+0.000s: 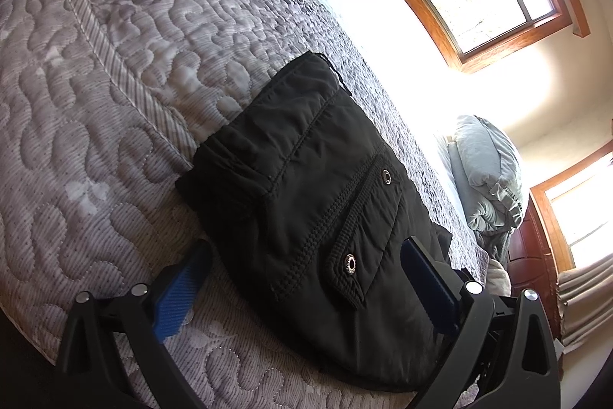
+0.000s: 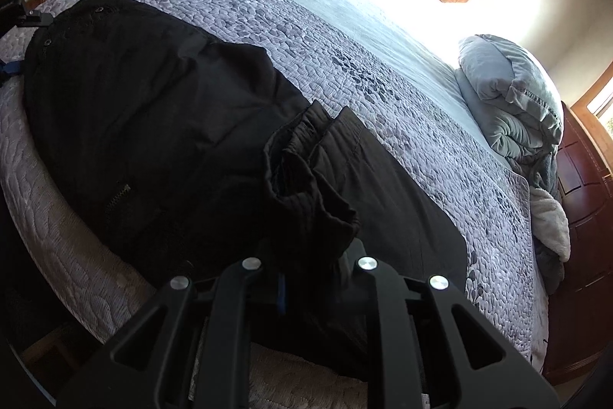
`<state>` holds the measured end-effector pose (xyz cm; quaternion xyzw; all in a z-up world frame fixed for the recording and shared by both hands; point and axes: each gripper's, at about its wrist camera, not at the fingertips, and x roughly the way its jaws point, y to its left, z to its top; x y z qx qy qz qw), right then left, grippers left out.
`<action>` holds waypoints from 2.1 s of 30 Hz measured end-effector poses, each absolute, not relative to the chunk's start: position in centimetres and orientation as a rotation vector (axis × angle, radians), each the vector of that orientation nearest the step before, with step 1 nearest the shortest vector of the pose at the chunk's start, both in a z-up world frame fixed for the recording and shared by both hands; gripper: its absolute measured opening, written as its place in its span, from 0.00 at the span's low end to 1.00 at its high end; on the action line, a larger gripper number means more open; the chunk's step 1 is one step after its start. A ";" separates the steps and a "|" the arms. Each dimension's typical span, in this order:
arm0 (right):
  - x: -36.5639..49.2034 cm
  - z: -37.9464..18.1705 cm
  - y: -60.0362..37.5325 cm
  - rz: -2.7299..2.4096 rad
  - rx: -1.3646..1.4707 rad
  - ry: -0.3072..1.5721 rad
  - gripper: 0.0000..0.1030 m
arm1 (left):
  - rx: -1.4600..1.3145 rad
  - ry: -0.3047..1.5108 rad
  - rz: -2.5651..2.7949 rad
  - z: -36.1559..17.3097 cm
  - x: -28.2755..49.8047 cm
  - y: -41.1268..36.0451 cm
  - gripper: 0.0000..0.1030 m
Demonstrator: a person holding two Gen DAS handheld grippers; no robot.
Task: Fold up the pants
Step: 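Fold the held leg hems with the right gripper toward the waistband, then lower the leg hems onto the waistband and open the right gripper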
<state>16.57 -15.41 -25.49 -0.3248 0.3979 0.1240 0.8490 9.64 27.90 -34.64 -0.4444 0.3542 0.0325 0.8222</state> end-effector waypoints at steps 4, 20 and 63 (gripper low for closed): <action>15.8 -27.8 -14.7 0.264 -0.744 0.854 0.16 | -0.948 0.750 0.066 -34.6 9.4 27.9 0.96; 14.3 -22.3 -15.6 0.436 -0.482 0.955 0.78 | -0.979 0.726 0.048 -35.0 8.3 28.4 0.96; 27.2 -25.1 -16.9 0.285 -0.099 1.422 0.18 | -1.026 0.715 0.004 -35.3 7.9 30.5 0.96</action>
